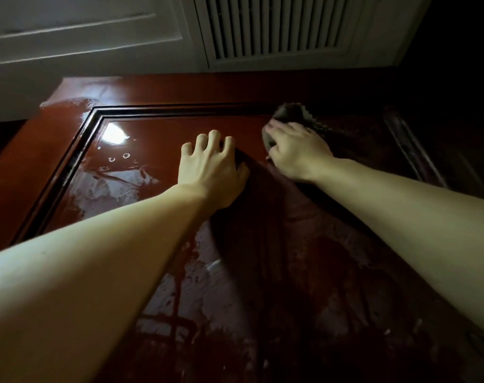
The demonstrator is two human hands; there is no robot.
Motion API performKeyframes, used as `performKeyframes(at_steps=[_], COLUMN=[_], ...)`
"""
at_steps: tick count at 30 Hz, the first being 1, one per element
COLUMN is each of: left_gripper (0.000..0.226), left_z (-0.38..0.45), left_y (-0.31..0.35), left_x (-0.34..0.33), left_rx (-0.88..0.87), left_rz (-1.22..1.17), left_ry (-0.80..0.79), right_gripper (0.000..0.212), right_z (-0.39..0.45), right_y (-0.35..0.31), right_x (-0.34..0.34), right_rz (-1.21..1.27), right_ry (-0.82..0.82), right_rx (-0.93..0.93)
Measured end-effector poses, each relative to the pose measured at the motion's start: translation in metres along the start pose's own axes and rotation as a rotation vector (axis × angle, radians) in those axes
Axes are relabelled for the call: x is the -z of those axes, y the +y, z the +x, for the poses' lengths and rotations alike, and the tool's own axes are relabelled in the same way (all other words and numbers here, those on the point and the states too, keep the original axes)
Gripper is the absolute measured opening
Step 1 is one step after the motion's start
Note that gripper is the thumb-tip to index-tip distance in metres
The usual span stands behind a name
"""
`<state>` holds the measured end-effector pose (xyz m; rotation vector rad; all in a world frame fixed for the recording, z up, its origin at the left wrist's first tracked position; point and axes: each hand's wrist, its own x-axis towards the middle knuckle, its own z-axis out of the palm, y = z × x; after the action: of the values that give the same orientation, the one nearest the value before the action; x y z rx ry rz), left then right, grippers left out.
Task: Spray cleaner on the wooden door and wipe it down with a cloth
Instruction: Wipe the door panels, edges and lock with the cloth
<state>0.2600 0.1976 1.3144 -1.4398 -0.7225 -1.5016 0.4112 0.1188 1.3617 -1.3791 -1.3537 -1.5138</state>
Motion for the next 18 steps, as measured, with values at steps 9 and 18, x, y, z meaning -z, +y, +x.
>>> performKeyframes(at_steps=[9, 18], left_gripper=[0.068, 0.047], left_z=[0.005, 0.007], left_y=[0.027, 0.051], left_x=[0.003, 0.004], left_rx=[-0.028, -0.062], left_rz=[0.011, 0.005], left_ry=[0.028, -0.012], right_gripper=[0.052, 0.055], right_z=[0.029, 0.004], right_y=[-0.011, 0.082], right_x=[0.000, 0.020], right_rz=[0.005, -0.004], right_ry=[-0.066, -0.032], right_rx=[0.068, -0.174])
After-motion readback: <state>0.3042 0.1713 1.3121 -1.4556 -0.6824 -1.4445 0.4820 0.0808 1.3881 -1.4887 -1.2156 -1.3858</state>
